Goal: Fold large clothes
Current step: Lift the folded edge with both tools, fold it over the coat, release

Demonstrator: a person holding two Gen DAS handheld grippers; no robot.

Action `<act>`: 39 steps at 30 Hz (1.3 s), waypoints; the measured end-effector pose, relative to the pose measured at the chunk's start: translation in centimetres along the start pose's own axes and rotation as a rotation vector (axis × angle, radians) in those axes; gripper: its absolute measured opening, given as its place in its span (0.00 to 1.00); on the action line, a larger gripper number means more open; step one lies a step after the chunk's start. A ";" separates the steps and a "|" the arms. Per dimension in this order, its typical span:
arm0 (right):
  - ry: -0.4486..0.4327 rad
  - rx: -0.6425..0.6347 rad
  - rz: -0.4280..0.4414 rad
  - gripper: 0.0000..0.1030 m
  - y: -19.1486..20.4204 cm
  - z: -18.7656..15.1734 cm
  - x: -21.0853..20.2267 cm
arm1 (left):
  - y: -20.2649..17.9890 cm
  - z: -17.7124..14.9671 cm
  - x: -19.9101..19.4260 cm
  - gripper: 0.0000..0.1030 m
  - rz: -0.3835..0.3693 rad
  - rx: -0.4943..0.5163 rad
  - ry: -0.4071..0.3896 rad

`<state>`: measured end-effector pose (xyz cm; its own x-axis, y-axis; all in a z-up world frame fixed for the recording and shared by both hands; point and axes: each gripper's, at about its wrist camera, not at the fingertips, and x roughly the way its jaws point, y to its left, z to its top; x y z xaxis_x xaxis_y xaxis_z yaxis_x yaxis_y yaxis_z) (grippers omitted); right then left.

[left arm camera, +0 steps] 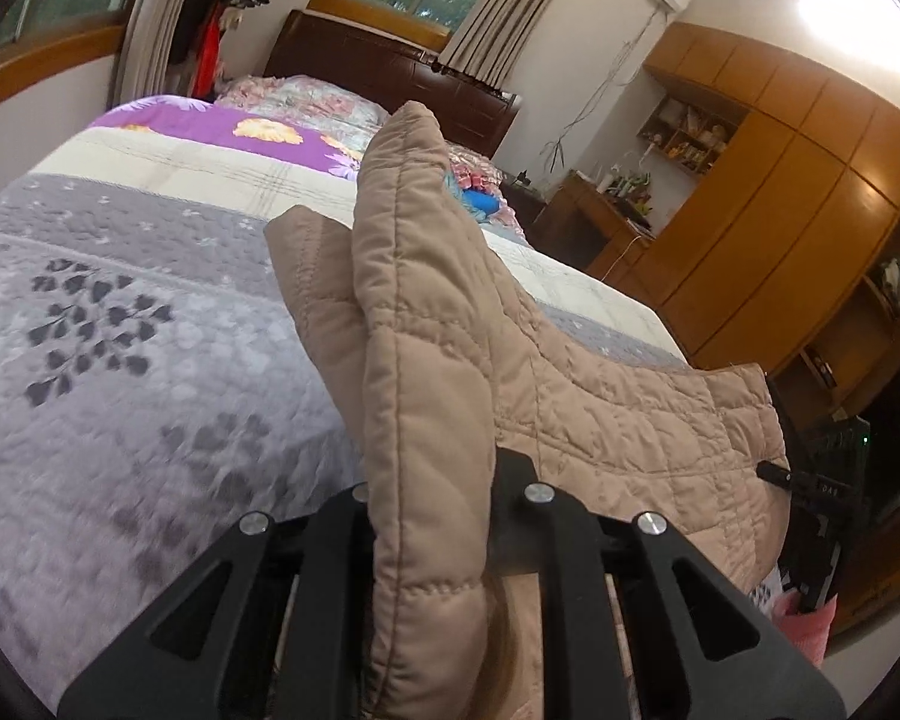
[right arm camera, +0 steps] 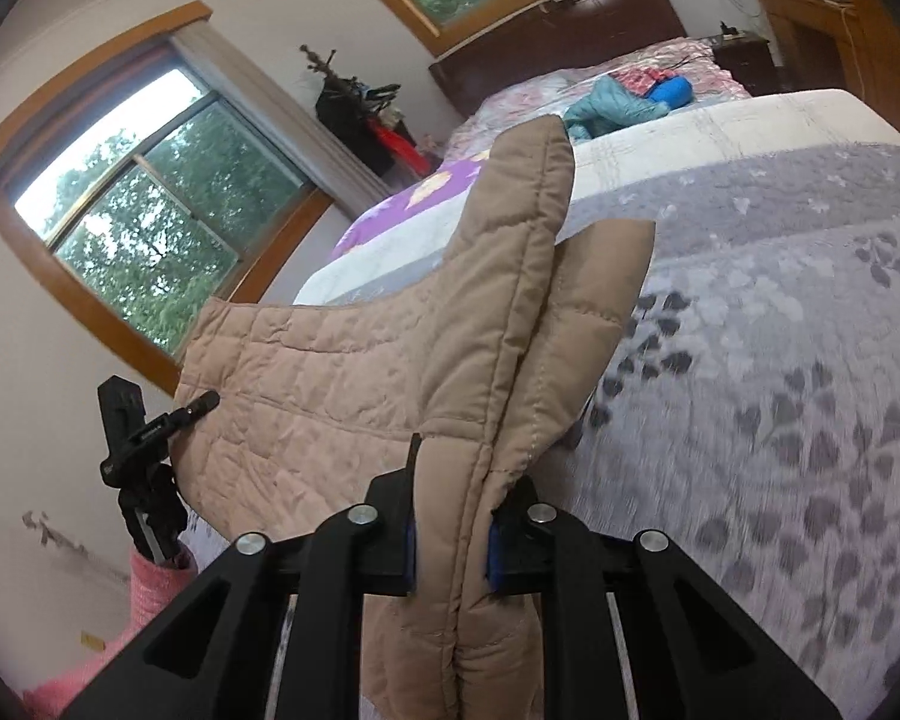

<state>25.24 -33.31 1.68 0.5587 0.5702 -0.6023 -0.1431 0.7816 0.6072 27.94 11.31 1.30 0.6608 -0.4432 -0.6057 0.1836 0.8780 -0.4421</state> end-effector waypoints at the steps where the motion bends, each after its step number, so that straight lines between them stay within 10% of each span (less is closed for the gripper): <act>1: 0.008 -0.005 0.002 0.15 0.4 -0.8 0.0 | 0.1 -0.4 -0.6 0.13 0.001 0.000 0.004; 30: 0.182 0.190 -0.025 0.27 -6.4 -10.0 7.6 | 8.0 -12.3 3.5 0.35 0.165 0.030 0.155; 39: 0.119 0.047 -0.243 0.40 -3.4 -9.8 3.1 | 6.8 -11.3 -1.4 0.48 0.282 0.010 0.089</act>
<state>19.44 -31.66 -7.34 0.4721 0.3956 -0.7878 0.0229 0.8879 0.4595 20.07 15.83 -8.35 0.6204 -0.1950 -0.7596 0.0089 0.9703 -0.2418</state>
